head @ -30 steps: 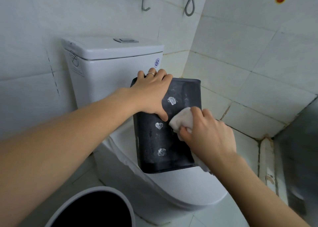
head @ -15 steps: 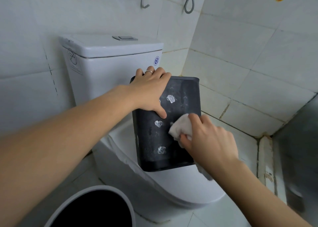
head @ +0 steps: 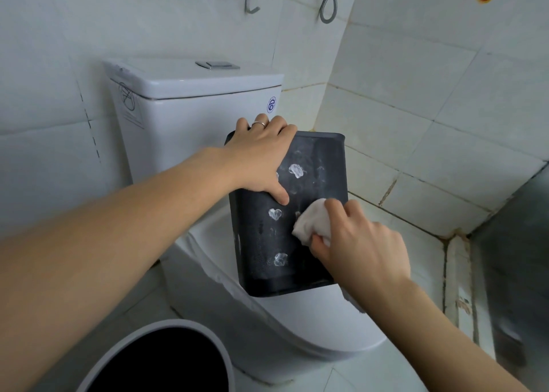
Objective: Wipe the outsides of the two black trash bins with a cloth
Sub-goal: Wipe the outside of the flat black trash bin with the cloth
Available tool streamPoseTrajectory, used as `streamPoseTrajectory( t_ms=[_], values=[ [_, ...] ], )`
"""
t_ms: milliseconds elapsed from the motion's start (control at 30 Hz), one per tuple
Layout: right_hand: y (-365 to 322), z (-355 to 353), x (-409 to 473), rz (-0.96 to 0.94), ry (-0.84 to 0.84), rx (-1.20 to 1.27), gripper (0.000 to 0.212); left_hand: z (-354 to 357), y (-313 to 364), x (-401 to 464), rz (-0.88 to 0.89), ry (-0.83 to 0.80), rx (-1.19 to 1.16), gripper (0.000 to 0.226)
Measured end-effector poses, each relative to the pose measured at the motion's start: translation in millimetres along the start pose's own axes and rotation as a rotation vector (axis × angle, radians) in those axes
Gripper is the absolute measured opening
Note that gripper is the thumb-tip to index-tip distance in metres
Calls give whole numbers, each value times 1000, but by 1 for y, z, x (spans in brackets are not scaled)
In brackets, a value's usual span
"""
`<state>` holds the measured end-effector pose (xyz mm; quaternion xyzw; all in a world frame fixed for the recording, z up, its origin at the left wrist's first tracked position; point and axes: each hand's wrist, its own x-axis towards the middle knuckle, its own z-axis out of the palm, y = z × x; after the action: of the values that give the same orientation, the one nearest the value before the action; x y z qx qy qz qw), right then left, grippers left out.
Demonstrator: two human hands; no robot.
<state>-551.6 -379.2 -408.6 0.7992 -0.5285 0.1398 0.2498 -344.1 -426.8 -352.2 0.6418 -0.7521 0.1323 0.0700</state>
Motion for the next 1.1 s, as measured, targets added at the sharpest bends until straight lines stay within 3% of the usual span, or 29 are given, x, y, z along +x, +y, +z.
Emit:
streamPoseTrajectory(
  t_ms=[200, 367, 600, 867, 1100],
  values=[
    [-8, -4, 25, 79, 37, 6, 23, -1, 0, -1, -13, 1, -4, 116],
    [-7, -6, -3, -45, -27, 32, 34, -2, 1, -1, -12, -1, 2, 113],
    [-10, -3, 9, -18, 34, 45, 30, -4, 2, -3, -18, 13, -1, 113],
    [16, -9, 21, 138, 24, -29, 25, -3, 3, -3, -18, 7, -3, 112],
    [-15, -3, 12, 11, 50, 14, 32, -5, 4, -4, -15, 10, 0, 114]
  ],
)
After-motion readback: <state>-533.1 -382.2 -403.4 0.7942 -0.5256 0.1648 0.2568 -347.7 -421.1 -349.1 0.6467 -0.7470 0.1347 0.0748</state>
